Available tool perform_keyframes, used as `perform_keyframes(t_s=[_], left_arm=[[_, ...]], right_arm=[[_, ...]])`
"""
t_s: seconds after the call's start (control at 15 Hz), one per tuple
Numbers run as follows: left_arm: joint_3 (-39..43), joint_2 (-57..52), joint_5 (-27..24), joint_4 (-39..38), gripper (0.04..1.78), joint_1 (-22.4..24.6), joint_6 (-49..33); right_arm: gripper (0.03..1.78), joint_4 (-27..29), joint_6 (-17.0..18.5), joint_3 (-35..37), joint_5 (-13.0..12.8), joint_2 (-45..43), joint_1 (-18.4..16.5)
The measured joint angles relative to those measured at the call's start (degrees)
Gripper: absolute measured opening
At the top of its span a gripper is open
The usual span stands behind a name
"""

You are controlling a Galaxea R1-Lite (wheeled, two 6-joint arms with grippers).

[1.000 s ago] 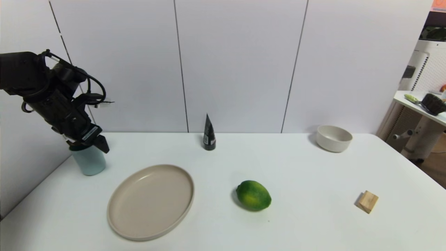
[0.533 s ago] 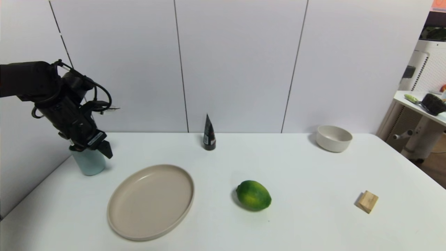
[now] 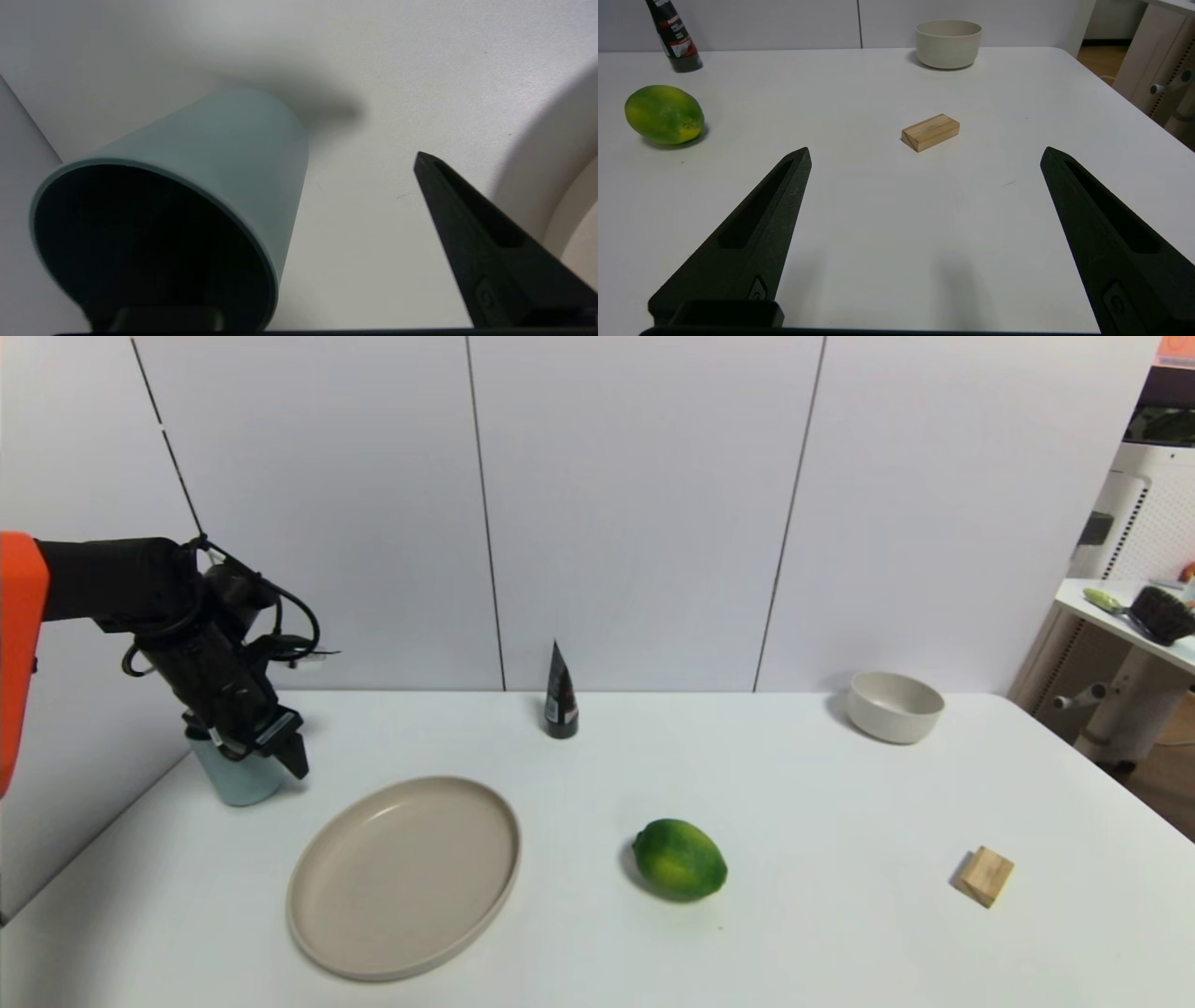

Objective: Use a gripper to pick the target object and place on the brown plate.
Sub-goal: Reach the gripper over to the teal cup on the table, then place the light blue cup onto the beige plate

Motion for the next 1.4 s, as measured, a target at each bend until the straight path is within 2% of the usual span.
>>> perform_keyframes(t_s=[0.13,0.27,0.33,0.4,1.0,1.2,1.4], left_arm=[[-0.1,0.4,0.0,0.0,1.04,0.0,-0.1],[-0.2,0.5,0.0,0.0,0.83,0.0,-0.2],[-0.3,0.4,0.0,0.0,0.57,0.0,-0.2],[-0.3,0.4,0.0,0.1,0.15,0.0,-0.1],[0.1,-4.2,-0.8,0.5,0.13,-1.7,-0.3],[1.5,-9.1,-2.0,0.6,0.13,-4.6,-0.4],[6.7,-15.7,-4.5,0.6,0.13,-10.1,-0.5]], right_arm=[[1.7,0.0,0.0,0.0,0.0,0.0,0.0],[1.7,0.0,0.0,0.0,0.0,0.0,0.0],[1.7,0.0,0.0,0.0,0.0,0.0,0.0],[1.7,0.0,0.0,0.0,0.0,0.0,0.0],[1.7,0.0,0.0,0.0,0.0,0.0,0.0],[1.7,0.0,0.0,0.0,0.0,0.0,0.0],[1.7,0.0,0.0,0.0,0.0,0.0,0.0]])
